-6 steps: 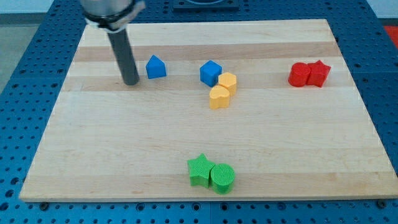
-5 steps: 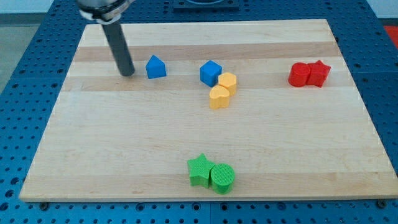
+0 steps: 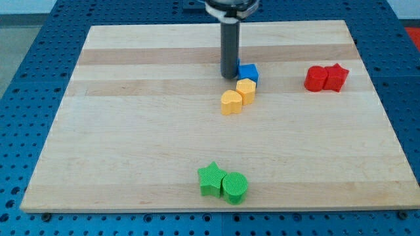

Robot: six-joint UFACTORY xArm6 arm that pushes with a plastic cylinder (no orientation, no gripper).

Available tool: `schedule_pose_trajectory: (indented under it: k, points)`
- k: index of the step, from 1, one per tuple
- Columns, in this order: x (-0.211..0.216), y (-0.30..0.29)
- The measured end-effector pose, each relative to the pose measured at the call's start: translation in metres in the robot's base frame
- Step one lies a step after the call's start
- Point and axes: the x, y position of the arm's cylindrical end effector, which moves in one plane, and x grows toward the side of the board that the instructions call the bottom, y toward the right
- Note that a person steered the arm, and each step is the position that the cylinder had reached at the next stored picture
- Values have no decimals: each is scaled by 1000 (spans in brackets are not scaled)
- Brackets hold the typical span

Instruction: Push the blue triangle above the blue cube

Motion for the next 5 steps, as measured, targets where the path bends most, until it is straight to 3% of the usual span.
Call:
schedule_pose_trajectory:
  k: [2,4,5]
  points:
    - [-43,-41]
    - [-44,3]
    - [-63,-10]
